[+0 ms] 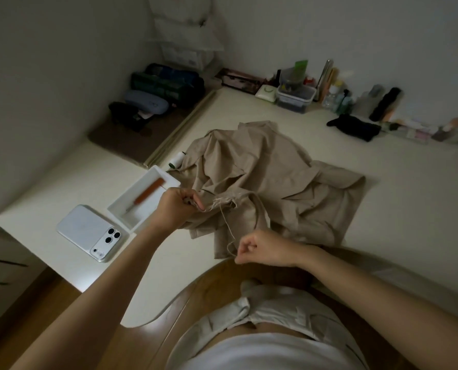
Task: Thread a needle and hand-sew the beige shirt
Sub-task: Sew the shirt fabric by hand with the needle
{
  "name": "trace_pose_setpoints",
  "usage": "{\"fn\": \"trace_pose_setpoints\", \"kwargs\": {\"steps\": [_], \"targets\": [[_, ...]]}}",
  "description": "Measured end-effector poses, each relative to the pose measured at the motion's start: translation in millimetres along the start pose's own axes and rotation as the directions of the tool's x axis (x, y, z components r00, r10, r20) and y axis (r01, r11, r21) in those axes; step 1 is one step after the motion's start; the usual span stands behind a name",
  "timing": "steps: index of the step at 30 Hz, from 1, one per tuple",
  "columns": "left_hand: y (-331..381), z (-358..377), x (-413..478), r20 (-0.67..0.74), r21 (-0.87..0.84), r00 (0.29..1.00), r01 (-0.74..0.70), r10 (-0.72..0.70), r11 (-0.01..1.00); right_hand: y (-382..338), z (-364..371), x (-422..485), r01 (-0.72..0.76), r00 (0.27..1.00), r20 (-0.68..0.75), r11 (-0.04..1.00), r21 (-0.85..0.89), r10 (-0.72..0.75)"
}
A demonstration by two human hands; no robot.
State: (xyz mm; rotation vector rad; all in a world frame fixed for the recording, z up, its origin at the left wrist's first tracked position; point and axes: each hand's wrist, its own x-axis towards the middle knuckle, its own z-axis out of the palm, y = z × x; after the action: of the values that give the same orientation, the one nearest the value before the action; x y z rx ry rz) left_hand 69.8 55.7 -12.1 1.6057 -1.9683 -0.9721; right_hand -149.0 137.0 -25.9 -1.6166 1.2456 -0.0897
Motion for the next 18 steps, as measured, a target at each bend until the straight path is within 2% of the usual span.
{"fn": "trace_pose_setpoints", "kwargs": {"steps": [2, 4, 7, 9, 10, 11, 13, 15, 18], "targets": [[-5, 1, -5, 0.002, 0.041, 1.000, -0.017, 0.017, 0.999, 8, 9, -4, -0.045, 0.997, 0.063, 0.995, -0.089, 0.050], [-9, 1, -10, 0.015, 0.079, 0.999, -0.029, 0.028, 0.996, 12, 11, -10, -0.075, 0.997, 0.021, 0.993, -0.096, 0.077], [-13, 0, -17, 0.014, 0.106, 0.998, -0.057, 0.055, 0.993, 4, 10, -18, -0.039, 0.963, -0.266, 0.999, 0.017, 0.042], [-13, 0, -22, 0.005, 0.115, 0.997, -0.080, 0.080, 0.990, -6, 10, -16, 0.044, 0.881, -0.472, 0.991, 0.128, 0.022], [-13, 0, -25, 0.003, 0.116, 0.996, -0.093, 0.093, 0.989, -11, 10, -13, 0.082, 0.847, -0.532, 0.982, 0.168, 0.020], [-12, 1, -27, 0.002, 0.118, 0.994, -0.106, 0.106, 0.987, -17, 10, -9, 0.107, 0.833, -0.553, 0.974, 0.202, 0.023], [-8, 2, -31, -0.005, 0.116, 0.990, -0.142, 0.143, 0.983, -24, 14, 3, 0.094, 0.860, -0.509, 0.968, 0.234, 0.040], [-4, 3, -34, -0.008, 0.093, 0.986, -0.163, 0.165, 0.982, -28, 22, 17, 0.044, 0.875, -0.482, 0.982, 0.182, 0.050], [-1, 5, -38, -0.002, 0.060, 0.987, -0.157, 0.158, 0.986, -38, 34, 29, 0.079, 0.798, -0.601, 0.982, 0.173, 0.042]]}}
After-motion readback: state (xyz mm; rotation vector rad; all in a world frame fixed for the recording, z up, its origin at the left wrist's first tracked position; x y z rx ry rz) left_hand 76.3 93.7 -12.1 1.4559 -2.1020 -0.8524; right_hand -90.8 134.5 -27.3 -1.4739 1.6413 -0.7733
